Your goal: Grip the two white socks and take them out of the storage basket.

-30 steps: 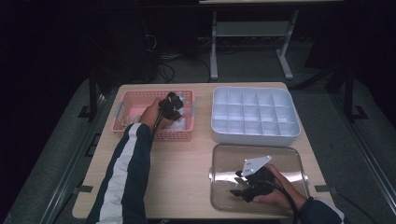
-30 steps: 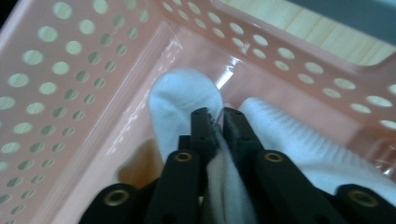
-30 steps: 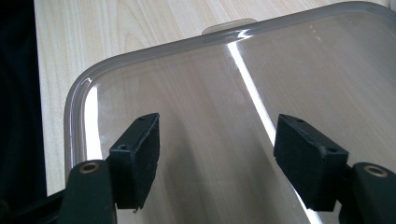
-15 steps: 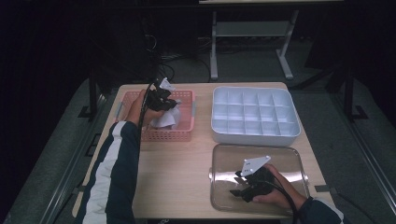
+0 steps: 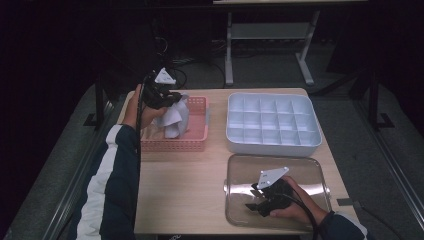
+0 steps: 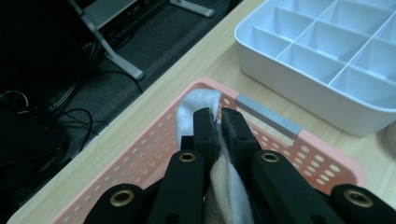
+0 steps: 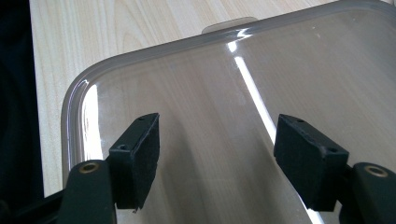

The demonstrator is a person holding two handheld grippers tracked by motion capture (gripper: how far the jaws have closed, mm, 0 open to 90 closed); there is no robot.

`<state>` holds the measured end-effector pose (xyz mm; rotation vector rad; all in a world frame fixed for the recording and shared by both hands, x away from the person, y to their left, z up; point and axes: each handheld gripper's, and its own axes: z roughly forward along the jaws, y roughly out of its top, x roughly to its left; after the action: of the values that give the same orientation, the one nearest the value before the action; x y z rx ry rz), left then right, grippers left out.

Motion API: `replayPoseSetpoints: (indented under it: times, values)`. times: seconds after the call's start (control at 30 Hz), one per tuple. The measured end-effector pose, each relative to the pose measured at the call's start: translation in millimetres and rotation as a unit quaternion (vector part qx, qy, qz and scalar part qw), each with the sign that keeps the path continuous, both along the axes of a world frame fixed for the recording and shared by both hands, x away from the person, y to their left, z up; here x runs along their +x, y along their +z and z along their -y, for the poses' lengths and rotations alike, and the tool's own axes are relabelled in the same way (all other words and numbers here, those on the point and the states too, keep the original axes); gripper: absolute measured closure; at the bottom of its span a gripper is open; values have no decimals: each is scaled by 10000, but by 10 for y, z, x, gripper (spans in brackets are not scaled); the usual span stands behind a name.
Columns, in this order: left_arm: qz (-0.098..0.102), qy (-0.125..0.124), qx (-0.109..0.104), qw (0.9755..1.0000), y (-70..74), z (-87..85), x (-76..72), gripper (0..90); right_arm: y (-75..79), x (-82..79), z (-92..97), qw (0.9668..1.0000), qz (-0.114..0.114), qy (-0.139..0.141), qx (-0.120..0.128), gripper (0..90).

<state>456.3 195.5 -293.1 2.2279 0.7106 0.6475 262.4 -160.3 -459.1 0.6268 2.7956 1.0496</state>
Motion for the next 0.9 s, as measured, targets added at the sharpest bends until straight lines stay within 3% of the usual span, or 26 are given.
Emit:
replayPoseSetpoints:
  times: [0.07,0.13,0.2,0.23,0.37,0.47,0.67,0.77,0.9]
  values:
    - [-123,23,-112,9999,-5,-9,30,843,-7,7,2,10000,-1,20,-23,307]
    - [-174,104,29,9998,-119,-3,58,843,-14,7,-4,10000,5,0,-43,309]
    - [-371,161,122,9991,-303,-37,107,842,-14,8,0,10000,38,30,-63,309]
    - [-440,261,249,9984,-424,-75,135,842,-15,8,3,9999,65,59,-80,309]
    - [-654,559,394,9955,-701,-235,181,838,-14,-2,9,10000,-21,27,-35,309]
    - [-744,829,298,9933,-807,-381,223,820,-18,12,11,10000,14,31,-45,308]
    - [-778,1079,233,9908,-870,-497,233,666,-21,17,0,10000,7,35,-26,305]
    - [-711,1075,172,9915,-845,-517,199,605,-20,13,2,10000,-19,20,-12,304]
    - [-529,888,35,9946,-696,-499,136,542,-18,11,5,10000,-40,4,1,306]
